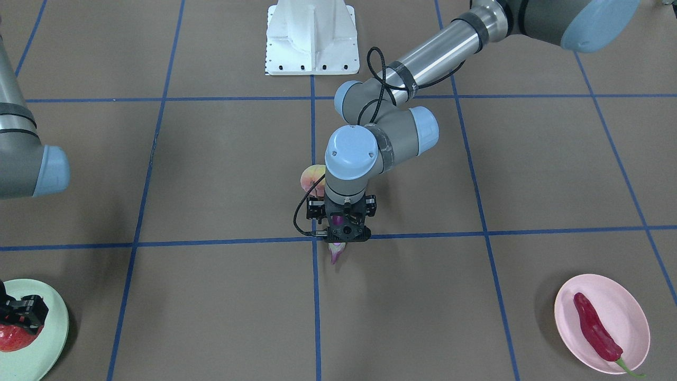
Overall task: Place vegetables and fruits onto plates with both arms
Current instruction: 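Grasp the purple eggplant with the left gripper while the right lowers the pomegranate, then lift the eggplant toward the pink plate while the right gripper releases and withdraws, then lower the eggplant onto the pink plate while the right gripper moves above the peach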
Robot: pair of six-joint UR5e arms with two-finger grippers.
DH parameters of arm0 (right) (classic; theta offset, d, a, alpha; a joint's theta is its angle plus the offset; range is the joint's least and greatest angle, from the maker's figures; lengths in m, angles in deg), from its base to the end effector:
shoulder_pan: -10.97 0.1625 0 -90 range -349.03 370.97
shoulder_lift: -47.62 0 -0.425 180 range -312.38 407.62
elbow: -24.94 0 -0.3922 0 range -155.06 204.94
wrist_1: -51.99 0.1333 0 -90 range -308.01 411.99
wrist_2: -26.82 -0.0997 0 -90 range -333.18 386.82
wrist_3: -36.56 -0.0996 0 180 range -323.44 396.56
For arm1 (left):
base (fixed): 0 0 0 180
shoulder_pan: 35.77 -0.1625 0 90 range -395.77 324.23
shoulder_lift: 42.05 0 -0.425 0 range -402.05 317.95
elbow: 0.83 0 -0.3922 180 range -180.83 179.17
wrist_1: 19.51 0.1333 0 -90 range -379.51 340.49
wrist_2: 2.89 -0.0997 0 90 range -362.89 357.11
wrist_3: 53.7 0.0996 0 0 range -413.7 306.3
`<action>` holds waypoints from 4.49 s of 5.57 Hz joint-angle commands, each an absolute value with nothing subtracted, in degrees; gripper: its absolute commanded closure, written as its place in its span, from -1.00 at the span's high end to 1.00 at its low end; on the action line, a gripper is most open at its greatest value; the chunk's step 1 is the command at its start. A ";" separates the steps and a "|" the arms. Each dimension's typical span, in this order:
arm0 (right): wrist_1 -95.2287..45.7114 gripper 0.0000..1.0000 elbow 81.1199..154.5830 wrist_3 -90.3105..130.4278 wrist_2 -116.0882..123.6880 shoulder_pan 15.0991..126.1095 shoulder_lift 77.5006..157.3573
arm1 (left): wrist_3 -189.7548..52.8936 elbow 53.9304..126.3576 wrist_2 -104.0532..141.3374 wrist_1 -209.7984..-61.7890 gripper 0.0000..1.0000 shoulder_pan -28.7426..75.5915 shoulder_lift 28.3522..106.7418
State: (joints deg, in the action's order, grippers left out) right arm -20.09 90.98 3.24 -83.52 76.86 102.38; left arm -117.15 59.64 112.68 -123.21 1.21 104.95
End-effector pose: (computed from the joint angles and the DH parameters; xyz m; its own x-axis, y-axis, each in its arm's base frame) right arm -0.2214 -0.7362 0.4658 0.8532 -0.0117 0.5215 -0.1341 0.9612 0.2410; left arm 0.6156 -0.5766 0.2151 0.6790 -0.0066 -0.7341 0.0136 0.9999 0.0036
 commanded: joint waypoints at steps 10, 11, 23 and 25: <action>-13.84 0.99 87.05 4.83 -85.56 74.95 102.81 | -112.17 60.26 113.20 -122.26 -1.00 9.83 105.43; -14.63 0.99 88.56 4.83 -91.94 76.96 102.90 | -111.54 60.26 114.69 -122.26 -1.00 11.85 105.43; -24.30 0.99 103.43 -42.97 -92.62 53.87 90.52 | -94.74 37.44 89.17 -127.31 -1.00 31.38 104.82; -24.48 0.99 103.96 -43.42 -92.62 53.07 90.34 | -94.75 28.30 87.82 -136.64 -1.00 28.85 104.12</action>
State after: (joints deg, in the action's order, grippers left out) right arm -24.44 103.77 -43.24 -92.62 53.32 90.43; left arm -94.72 31.84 88.66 -133.33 30.31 104.58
